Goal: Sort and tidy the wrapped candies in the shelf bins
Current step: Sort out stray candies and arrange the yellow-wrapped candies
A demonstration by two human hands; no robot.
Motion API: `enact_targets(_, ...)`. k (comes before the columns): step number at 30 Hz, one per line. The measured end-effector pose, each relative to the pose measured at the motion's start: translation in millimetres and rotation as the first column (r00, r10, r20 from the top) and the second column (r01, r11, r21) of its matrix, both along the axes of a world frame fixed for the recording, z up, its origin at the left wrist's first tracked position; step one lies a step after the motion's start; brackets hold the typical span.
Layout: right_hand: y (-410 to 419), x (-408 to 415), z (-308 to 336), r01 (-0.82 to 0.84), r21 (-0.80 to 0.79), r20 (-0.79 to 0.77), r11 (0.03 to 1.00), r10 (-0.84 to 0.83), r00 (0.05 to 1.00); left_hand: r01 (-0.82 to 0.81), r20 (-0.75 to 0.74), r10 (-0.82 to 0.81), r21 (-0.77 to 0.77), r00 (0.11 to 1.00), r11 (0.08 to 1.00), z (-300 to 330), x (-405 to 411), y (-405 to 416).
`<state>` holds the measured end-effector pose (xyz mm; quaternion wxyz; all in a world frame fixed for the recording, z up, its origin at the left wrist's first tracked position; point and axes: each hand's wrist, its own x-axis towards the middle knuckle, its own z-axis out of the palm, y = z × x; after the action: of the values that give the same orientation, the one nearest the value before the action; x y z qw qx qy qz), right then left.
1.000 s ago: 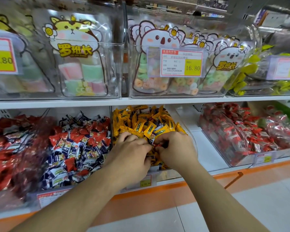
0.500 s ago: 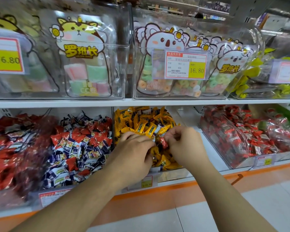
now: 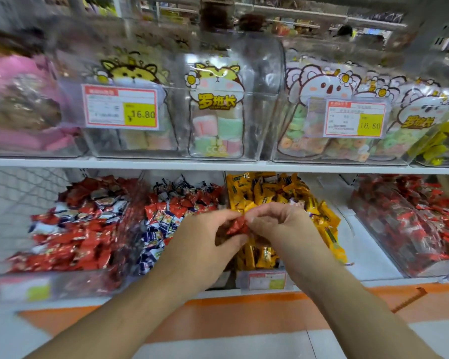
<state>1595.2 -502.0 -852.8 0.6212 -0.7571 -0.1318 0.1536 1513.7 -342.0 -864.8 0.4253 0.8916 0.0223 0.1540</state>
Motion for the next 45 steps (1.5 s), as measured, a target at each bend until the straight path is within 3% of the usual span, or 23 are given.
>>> enact_targets(5,50.8,-30.3,-5.9,-0.033,0.092,-0.107,0.995,0.043,0.993,-0.114,-0.042,0.112,-0.062,0.993,0.992,3.6,-45.6,43.6)
enact_targets(8,77.5,-45.1,-6.9,-0.079,0.029,-0.098,0.996,0.082,0.992,-0.266,-0.036,0.268,0.048,0.963,0.963,3.6,-72.3,88.4)
enact_targets(12,98.2,-57.7,-4.2,-0.126,-0.017,-0.077,0.992,0.124,0.989,-0.519,-0.035,0.529,0.146,0.848,0.842,3.5,-93.5,145.6)
enact_targets(14,105.7,-59.3,-6.0,-0.125,-0.038,-0.071,0.991,0.122,0.990,-0.541,-0.102,0.575,0.239,0.812,0.806,0.3,-98.6,164.3)
enact_targets(18,114.0,-59.2,-7.9,-0.139,-0.025,-0.088,0.990,0.137,0.987,-0.441,-0.239,0.514,0.299,0.824,0.846,-5.4,-105.0,174.3)
enact_targets(23,109.5,-57.7,-12.0,-0.180,-0.061,-0.040,0.982,0.178,0.983,-0.416,-0.146,0.486,0.344,0.862,0.842,-6.0,-103.4,167.9)
enact_targets(27,79.4,-38.0,-2.3,-0.168,-0.119,0.115,0.979,0.181,0.977,-0.329,-0.056,0.377,0.380,0.925,0.864,-2.7,-88.2,134.6)
enact_targets(30,37.5,-12.6,7.0,-0.060,-0.226,0.278,0.972,0.124,0.953,-0.180,0.006,0.197,0.435,0.980,0.882,-2.5,-70.2,96.8)
enact_targets(33,-6.8,18.6,-5.1,0.094,-0.281,0.351,0.955,0.011,0.936,-0.042,0.043,0.026,0.437,0.999,0.899,-7.9,-47.2,56.9)
enact_targets(37,-50.1,50.9,-31.4,0.265,-0.338,0.418,0.903,-0.109,0.902,0.056,0.051,-0.084,0.410,0.995,0.910,-17.0,-4.0,8.7)
enact_targets(41,-57.0,57.1,-43.5,0.097,-0.467,0.405,0.879,0.115,0.907,0.156,-0.012,-0.169,0.463,0.986,0.873,-25.6,35.6,-23.0)
enact_targets(45,-53.0,54.7,-45.8,-0.012,-0.646,0.424,0.763,0.372,0.826,0.187,-0.111,-0.151,0.600,0.982,0.778,-39.5,53.3,-32.0)
